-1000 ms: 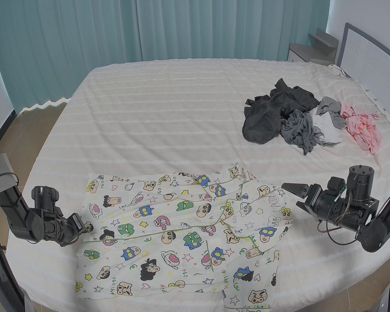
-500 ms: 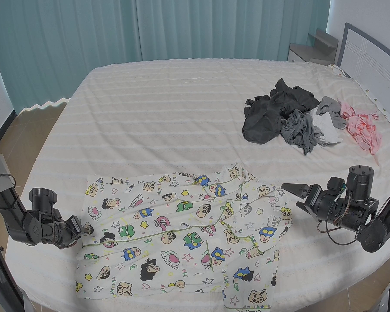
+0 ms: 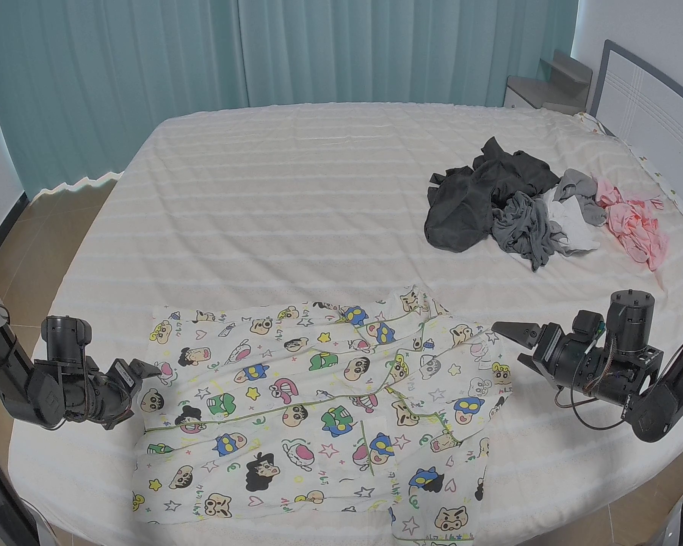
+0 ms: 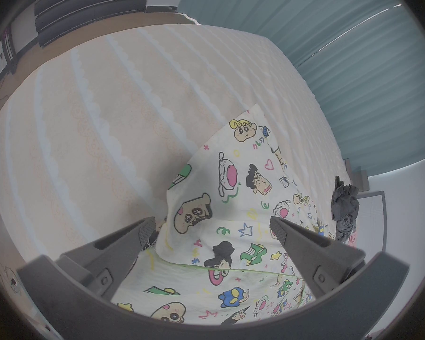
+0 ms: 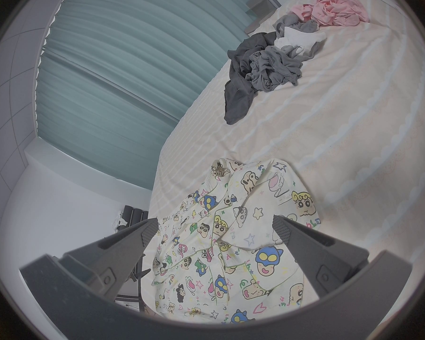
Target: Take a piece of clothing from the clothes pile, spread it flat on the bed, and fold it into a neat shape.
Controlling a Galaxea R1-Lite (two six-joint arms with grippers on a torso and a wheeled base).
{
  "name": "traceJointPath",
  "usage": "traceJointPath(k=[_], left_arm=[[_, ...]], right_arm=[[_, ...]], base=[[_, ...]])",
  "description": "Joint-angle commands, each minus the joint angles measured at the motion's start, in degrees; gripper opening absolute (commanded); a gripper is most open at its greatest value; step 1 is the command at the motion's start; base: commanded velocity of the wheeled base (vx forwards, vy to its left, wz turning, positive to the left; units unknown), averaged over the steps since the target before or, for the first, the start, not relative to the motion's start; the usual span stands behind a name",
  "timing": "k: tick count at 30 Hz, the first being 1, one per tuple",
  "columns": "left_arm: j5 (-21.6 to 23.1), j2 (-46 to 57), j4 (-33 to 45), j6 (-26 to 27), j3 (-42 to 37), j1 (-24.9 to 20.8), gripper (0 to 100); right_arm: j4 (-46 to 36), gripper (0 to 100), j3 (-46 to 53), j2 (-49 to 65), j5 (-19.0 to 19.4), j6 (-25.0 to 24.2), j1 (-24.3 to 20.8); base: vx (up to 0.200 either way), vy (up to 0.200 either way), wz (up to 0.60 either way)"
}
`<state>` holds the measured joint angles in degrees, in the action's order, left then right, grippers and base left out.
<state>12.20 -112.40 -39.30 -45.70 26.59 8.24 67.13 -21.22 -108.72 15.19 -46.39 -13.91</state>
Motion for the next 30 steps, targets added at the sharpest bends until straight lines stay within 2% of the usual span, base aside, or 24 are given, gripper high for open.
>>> traceJointPath(k=[1, 3, 7, 12, 17, 20, 24, 26, 27, 30], left_arm=[[0.0, 2.0, -0.1, -0.4, -0.3, -0.2, 100], [0.0, 2.2, -0.2, -0.4, -0.8, -0.3, 100], [0.0, 2.6, -0.2, -1.0, -1.1, -0.3, 100], [0.5, 4.6, -0.2, -4.3, -1.7, -0.3, 100], [3.4, 8.4, -0.2, -4.6, -4.0, -0.3, 100], [4.1, 11.9, -0.2, -7.8, -4.6, -0.3, 100], [4.7, 15.3, -0.2, -13.1, -4.7, -0.4, 100], [5.1, 16.5, -0.2, -14.0, -5.0, -0.3, 100], [6.3, 18.4, -0.3, -14.6, -5.9, -0.3, 100], [10.6, 19.8, -0.3, -14.8, -7.8, -0.3, 100]], right_arm=[[0.0, 100, 0.0, 0.0, 0.0, 0.0, -0.1], [0.0, 100, 0.0, 0.0, 0.0, 0.0, -0.1], [-0.1, 100, 0.0, -0.1, 0.0, 0.0, -0.1], [-0.1, 100, 0.0, -0.5, 0.1, 0.0, -0.2], [0.0, 100, -1.0, -2.2, 0.0, -0.6, -3.2], [-0.5, 100, -5.9, -4.9, -0.6, -2.0, -7.3], [-5.0, 100, -15.6, -9.2, -1.0, -3.2, -8.9], [-8.8, 100, -19.9, -10.8, -1.0, -3.4, -9.4], [-14.9, 100, -26.2, -13.2, -1.2, -4.6, -9.8], [-20.6, 100, -34.9, -18.1, -1.8, -9.0, -11.0]], base=[[0.2, 0.0, 0.0], [0.2, 0.0, 0.0], [0.0, 0.0, 0.0], [0.0, 0.0, 0.0], [0.0, 0.0, 0.0], [0.0, 0.0, 0.0], [0.0, 0.0, 0.0], [0.0, 0.0, 0.0], [0.0, 0.0, 0.0], [0.0, 0.0, 0.0]])
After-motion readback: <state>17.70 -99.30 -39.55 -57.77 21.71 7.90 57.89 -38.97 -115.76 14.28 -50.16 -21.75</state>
